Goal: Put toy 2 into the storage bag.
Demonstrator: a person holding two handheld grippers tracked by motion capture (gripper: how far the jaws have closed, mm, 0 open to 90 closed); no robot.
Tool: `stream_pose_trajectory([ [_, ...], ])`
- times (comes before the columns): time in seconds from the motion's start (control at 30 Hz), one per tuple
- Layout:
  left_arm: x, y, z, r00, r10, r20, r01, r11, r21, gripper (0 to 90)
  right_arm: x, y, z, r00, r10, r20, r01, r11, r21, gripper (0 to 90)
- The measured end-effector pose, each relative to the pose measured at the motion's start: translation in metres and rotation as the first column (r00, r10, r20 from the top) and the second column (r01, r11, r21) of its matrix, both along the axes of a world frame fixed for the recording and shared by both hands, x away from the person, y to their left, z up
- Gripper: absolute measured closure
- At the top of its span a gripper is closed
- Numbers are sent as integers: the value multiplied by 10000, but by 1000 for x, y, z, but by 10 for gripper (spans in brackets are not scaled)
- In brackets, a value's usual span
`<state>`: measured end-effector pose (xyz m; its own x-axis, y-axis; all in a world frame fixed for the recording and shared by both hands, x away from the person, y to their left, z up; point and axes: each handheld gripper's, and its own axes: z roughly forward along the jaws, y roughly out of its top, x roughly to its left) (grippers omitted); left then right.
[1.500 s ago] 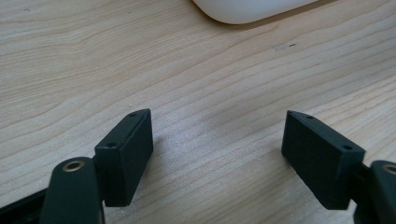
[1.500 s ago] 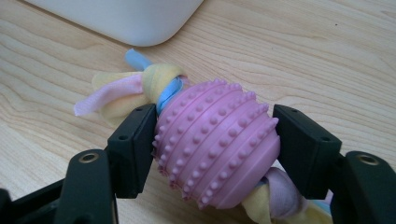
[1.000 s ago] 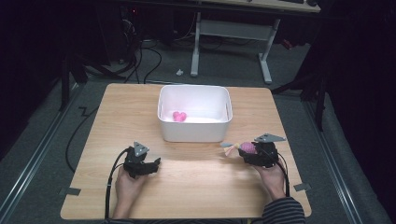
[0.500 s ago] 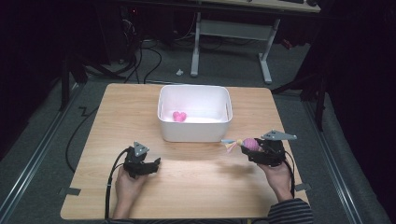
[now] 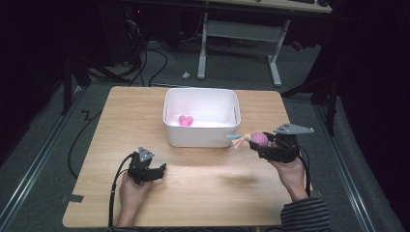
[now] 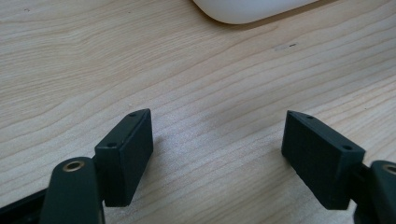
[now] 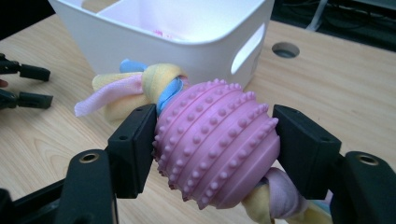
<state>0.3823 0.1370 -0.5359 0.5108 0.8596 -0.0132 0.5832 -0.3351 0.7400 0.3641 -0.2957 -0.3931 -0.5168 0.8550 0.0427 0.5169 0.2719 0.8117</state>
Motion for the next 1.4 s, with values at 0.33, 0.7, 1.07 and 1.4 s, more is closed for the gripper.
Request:
stream_pose_trajectory([
  [0.33, 0, 0, 0, 10000, -5, -3, 5, 10000, -5, 250, 13, 9, 31, 9991, 265, 344, -265, 9996, -4, 338],
  [0.7, 0, 0, 0, 10000, -17, -5, 17, 10000, 12, 251, 29, 21, 49, 9976, 529, 444, -520, 9984, -225, 338],
  [1.07, 0, 0, 0, 10000, -21, -4, 21, 10000, 9, 250, 48, 36, 59, 9970, 650, 415, -639, 9976, -261, 338],
  [1.4, 0, 0, 0, 10000, -9, 3, 9, 10000, -3, 250, 70, 52, 61, 9961, 856, 196, -847, 9955, -426, 338],
])
